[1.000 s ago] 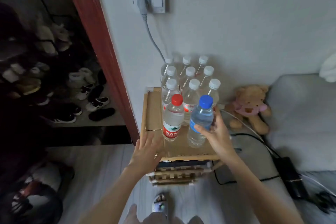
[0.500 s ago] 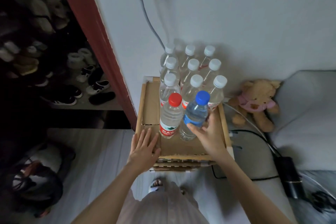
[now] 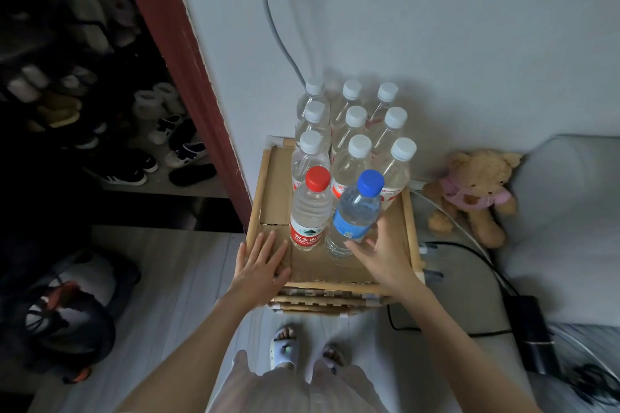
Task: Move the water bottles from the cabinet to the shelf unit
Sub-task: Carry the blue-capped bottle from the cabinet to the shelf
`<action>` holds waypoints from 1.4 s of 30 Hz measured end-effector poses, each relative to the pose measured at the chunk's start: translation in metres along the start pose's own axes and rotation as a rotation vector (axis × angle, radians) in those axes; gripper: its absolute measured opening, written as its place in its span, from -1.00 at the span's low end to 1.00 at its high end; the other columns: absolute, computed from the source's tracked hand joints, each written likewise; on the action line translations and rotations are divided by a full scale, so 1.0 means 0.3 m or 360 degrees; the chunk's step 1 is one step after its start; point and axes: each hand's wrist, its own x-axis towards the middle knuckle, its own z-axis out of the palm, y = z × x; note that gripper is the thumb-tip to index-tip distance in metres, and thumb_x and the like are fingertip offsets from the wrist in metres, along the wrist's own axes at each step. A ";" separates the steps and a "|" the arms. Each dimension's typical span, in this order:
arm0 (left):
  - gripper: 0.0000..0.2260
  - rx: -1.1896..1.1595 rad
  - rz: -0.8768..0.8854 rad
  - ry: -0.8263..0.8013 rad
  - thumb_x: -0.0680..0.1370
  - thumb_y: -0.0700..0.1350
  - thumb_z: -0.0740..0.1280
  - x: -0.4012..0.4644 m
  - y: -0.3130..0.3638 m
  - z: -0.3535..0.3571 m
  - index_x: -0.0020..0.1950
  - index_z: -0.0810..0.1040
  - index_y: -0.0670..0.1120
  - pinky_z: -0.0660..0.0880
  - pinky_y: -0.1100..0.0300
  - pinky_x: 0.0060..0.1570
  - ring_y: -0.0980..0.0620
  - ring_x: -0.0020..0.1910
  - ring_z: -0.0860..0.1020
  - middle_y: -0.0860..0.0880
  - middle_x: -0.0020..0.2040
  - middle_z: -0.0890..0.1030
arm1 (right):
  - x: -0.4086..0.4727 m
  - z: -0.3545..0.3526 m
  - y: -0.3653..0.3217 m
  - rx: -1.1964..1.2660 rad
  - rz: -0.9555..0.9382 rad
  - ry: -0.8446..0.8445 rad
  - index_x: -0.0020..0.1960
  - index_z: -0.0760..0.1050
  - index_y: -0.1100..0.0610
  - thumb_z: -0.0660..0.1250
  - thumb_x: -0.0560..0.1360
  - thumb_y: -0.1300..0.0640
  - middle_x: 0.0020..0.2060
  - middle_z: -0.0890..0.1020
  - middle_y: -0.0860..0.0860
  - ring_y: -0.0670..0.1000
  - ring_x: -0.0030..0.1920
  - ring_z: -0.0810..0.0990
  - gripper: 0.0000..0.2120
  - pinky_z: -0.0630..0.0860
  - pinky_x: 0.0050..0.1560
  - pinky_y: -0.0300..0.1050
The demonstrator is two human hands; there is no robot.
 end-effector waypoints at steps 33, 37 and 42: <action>-0.47 -0.0590 -0.0139 0.0309 0.52 0.06 0.25 -0.017 0.053 -0.030 0.45 0.15 0.09 -0.42 -0.05 0.36 0.02 0.50 -0.04 -0.01 0.50 0.15 | 0.012 0.115 0.024 0.0004 0.0086 0.0401 0.21 0.25 0.11 0.43 0.40 0.09 0.08 0.45 -0.01 -0.08 0.03 0.48 -0.50 0.48 0.02 -0.12; -0.40 -0.1181 -0.0371 0.0405 0.46 0.07 0.33 0.012 0.107 -0.062 0.43 0.15 0.13 0.34 -0.09 0.28 -0.18 0.29 0.39 -0.13 0.22 0.53 | 0.017 0.109 0.046 0.0208 0.0133 0.0245 0.26 0.18 -0.03 0.44 0.39 0.10 0.20 0.44 -0.06 -0.05 0.20 0.47 -0.42 0.44 0.16 -0.14; -0.43 -0.1624 -0.0315 0.0413 0.41 0.01 0.42 0.037 0.176 -0.110 0.36 0.27 0.12 0.48 0.04 0.12 0.03 0.15 0.54 0.10 0.17 0.56 | 0.014 0.092 0.050 0.0277 0.0162 0.0041 0.42 0.08 0.00 0.33 0.48 0.15 0.20 0.37 -0.22 -0.08 0.24 0.45 -0.39 0.32 0.10 -0.31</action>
